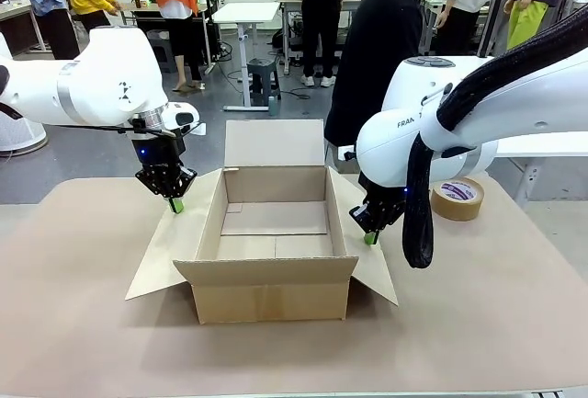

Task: Wrap the clocks to prevent damage.
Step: Once the human has placed the objects inside and stepped back, release both hands from the side flaps of the Package Box.

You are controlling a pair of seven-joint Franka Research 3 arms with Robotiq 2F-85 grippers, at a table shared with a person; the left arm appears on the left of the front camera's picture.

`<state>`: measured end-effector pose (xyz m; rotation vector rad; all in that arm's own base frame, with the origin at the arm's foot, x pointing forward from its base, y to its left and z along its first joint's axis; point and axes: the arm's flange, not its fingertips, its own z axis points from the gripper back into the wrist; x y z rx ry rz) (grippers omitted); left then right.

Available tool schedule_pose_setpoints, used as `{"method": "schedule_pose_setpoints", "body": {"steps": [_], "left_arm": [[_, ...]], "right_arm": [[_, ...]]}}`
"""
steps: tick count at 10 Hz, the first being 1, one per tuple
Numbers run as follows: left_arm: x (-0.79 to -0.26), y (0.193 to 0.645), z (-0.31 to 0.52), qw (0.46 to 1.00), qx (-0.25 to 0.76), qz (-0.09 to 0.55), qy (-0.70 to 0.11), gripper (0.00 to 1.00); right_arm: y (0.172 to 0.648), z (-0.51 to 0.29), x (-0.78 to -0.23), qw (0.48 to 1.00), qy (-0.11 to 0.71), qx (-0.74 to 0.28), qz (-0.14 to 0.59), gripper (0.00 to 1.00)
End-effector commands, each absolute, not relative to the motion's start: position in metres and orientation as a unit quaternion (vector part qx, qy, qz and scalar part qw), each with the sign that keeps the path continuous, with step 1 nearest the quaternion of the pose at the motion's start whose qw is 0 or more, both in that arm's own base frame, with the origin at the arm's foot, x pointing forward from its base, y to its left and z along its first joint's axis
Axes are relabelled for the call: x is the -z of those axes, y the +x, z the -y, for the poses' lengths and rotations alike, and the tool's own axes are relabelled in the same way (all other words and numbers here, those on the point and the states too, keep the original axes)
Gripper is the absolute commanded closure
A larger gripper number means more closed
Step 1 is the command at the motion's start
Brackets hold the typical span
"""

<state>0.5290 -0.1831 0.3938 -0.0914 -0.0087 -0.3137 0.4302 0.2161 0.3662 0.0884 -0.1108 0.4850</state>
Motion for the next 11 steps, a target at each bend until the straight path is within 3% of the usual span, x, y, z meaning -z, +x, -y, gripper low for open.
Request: {"method": "schedule_pose_setpoints", "body": {"steps": [1, 11], "left_arm": [[-0.3933, 0.5283, 0.1832, 0.986, 0.158, 0.001, -0.046, 1.00], [-0.3933, 0.5283, 0.1832, 0.986, 0.158, 0.001, -0.046, 1.00]], "right_arm": [[0.4294, -0.2162, -0.3648, 0.968, 0.043, -0.240, 0.053, 0.99], [0.4294, -0.2162, -0.3648, 0.968, 0.043, -0.240, 0.053, 0.99]]}}
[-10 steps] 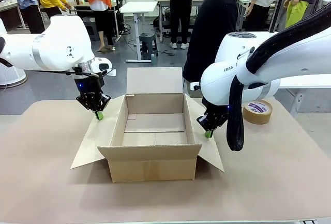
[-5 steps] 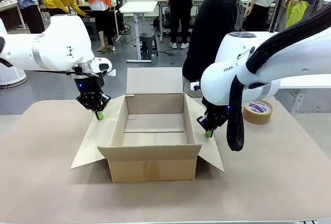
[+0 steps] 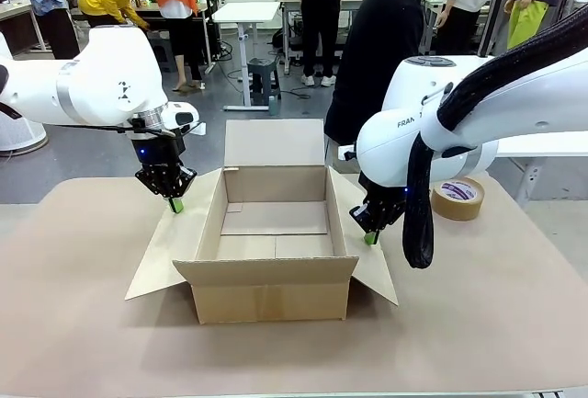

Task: Wrap the clocks to prevent damage.
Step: Once the human has placed the objects inside and stepped back, release both hands from the side flaps of the Package Box.

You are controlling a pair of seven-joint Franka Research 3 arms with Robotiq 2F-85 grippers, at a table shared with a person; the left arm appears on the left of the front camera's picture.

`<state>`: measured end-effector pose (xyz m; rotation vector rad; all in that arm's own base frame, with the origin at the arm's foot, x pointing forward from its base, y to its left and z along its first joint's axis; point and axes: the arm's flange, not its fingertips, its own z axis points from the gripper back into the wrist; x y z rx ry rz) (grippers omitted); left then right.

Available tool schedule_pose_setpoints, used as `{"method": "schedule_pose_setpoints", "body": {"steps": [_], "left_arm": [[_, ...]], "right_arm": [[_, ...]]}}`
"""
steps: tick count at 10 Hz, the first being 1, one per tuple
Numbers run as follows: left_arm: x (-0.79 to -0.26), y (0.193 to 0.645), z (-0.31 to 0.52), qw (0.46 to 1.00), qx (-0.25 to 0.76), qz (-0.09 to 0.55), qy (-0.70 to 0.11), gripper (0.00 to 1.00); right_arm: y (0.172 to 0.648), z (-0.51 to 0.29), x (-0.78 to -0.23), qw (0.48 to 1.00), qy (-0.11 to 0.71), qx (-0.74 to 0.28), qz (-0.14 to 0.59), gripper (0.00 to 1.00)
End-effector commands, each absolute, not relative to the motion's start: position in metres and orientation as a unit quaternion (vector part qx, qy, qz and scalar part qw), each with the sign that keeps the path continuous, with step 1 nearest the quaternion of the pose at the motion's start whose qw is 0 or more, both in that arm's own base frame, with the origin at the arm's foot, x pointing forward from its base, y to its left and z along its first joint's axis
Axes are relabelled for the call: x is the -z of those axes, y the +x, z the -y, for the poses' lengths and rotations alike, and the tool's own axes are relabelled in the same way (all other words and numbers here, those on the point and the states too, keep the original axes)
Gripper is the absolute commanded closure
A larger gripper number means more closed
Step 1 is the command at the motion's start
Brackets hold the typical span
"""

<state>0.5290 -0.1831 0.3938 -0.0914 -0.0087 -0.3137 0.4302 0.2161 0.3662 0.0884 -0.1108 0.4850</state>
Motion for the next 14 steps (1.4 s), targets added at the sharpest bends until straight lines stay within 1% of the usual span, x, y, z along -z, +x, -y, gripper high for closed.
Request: {"method": "schedule_pose_setpoints", "body": {"steps": [1, 14], "left_arm": [[-0.3933, 0.5283, 0.1832, 0.986, 0.158, 0.001, -0.046, 1.00], [-0.3933, 0.5283, 0.1832, 0.986, 0.158, 0.001, -0.046, 1.00]], "right_arm": [[0.4294, -0.2162, -0.3648, 0.968, 0.043, -0.240, 0.053, 0.99], [0.4294, -0.2162, -0.3648, 0.968, 0.043, -0.240, 0.053, 0.99]]}}
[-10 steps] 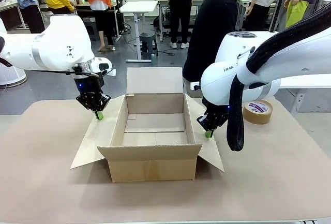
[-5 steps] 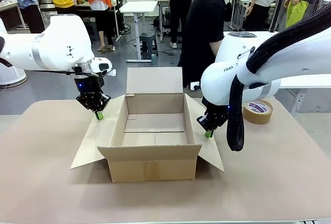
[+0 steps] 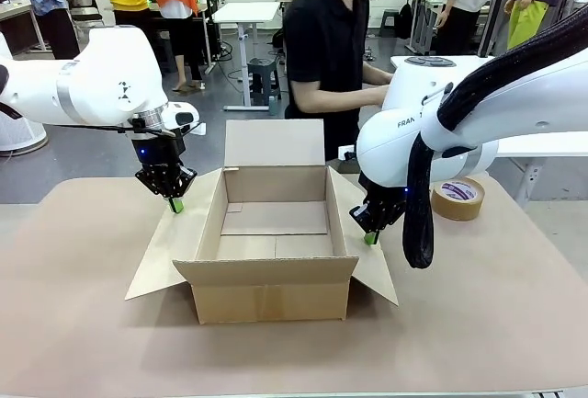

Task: Wrap the clocks to prevent damage.
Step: Once the human has placed the objects inside and stepped back, release both hands from the side flaps of the Package Box.

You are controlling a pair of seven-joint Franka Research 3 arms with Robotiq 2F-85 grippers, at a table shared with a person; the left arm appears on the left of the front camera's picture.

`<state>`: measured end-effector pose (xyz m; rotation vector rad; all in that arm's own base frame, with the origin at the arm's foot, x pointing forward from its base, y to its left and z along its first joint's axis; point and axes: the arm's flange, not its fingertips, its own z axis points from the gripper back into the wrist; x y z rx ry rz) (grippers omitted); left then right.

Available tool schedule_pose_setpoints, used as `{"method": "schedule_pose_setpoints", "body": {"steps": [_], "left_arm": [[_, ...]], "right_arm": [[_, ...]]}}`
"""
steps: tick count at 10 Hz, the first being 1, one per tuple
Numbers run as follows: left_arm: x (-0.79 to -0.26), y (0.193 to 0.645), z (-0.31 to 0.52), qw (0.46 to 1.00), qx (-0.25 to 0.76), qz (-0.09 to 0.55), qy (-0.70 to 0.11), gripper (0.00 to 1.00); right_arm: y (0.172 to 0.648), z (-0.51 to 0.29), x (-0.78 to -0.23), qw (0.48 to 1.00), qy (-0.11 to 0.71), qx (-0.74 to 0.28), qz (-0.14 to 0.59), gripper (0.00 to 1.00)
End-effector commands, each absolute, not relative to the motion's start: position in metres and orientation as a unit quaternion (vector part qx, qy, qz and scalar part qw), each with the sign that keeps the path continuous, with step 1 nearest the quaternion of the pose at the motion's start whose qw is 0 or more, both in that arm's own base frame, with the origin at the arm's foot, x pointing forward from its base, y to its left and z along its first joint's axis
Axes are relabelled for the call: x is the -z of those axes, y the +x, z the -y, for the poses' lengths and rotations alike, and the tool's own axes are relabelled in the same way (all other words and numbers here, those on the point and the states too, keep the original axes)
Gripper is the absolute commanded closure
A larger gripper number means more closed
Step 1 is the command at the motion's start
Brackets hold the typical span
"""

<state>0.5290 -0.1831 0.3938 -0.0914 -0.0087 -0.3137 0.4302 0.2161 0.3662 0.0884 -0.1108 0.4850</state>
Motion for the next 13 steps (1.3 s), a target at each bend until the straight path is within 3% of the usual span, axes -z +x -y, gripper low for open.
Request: {"method": "schedule_pose_setpoints", "body": {"steps": [1, 13], "left_arm": [[-0.3933, 0.5283, 0.1832, 0.986, 0.158, 0.001, -0.046, 1.00], [-0.3933, 0.5283, 0.1832, 0.986, 0.158, 0.001, -0.046, 1.00]], "right_arm": [[0.4294, -0.2162, -0.3648, 0.968, 0.043, -0.240, 0.053, 0.99], [0.4294, -0.2162, -0.3648, 0.968, 0.043, -0.240, 0.053, 0.99]]}}
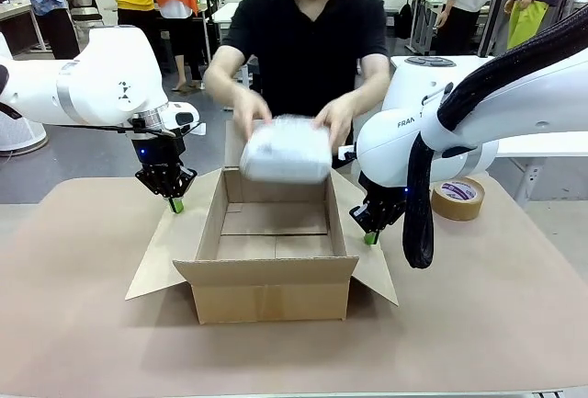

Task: Wrap the clocks to prevent damage.
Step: Once the human has placed the objects inside and stepped back, release both hands from the side flaps of the Package Box.

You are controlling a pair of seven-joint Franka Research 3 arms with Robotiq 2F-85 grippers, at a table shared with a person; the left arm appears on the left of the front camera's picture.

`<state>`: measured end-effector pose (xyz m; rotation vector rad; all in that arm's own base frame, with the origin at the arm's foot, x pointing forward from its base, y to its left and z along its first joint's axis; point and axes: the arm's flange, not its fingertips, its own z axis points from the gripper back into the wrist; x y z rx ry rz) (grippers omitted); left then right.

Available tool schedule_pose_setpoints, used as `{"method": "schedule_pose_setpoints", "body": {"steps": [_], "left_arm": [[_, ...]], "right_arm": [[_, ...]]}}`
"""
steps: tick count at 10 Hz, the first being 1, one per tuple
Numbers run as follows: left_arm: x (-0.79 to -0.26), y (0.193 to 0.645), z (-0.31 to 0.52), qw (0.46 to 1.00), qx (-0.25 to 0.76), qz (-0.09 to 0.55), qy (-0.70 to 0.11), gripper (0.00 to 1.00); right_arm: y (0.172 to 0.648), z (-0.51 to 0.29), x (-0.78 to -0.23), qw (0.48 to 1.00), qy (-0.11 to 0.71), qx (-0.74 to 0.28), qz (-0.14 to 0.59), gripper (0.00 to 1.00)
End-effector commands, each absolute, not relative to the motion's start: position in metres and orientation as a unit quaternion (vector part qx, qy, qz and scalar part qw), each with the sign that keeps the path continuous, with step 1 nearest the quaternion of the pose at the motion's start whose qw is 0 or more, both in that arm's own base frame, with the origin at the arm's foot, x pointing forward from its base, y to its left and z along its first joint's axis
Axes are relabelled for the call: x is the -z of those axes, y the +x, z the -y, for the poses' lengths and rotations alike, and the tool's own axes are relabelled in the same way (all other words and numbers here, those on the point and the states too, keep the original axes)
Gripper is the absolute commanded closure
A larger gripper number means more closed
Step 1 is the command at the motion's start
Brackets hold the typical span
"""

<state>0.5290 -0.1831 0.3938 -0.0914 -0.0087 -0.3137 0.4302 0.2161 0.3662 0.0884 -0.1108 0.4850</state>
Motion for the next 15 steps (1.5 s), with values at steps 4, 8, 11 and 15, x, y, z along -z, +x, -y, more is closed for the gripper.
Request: {"method": "schedule_pose_setpoints", "body": {"steps": [4, 8, 11, 15], "left_arm": [[-0.3933, 0.5283, 0.1832, 0.986, 0.158, 0.001, -0.046, 1.00], [-0.3933, 0.5283, 0.1832, 0.986, 0.158, 0.001, -0.046, 1.00], [-0.3933, 0.5283, 0.1832, 0.986, 0.158, 0.001, -0.046, 1.00], [-0.3933, 0.5283, 0.1832, 0.986, 0.158, 0.001, -0.046, 1.00]], "right_arm": [[0.4294, -0.2162, -0.3648, 0.968, 0.043, -0.240, 0.053, 0.99], [0.4294, -0.2162, -0.3648, 0.968, 0.043, -0.240, 0.053, 0.99], [0.4294, -0.2162, -0.3648, 0.968, 0.043, -0.240, 0.053, 0.99], [0.4294, -0.2162, -0.3648, 0.968, 0.043, -0.240, 0.053, 0.99]]}}
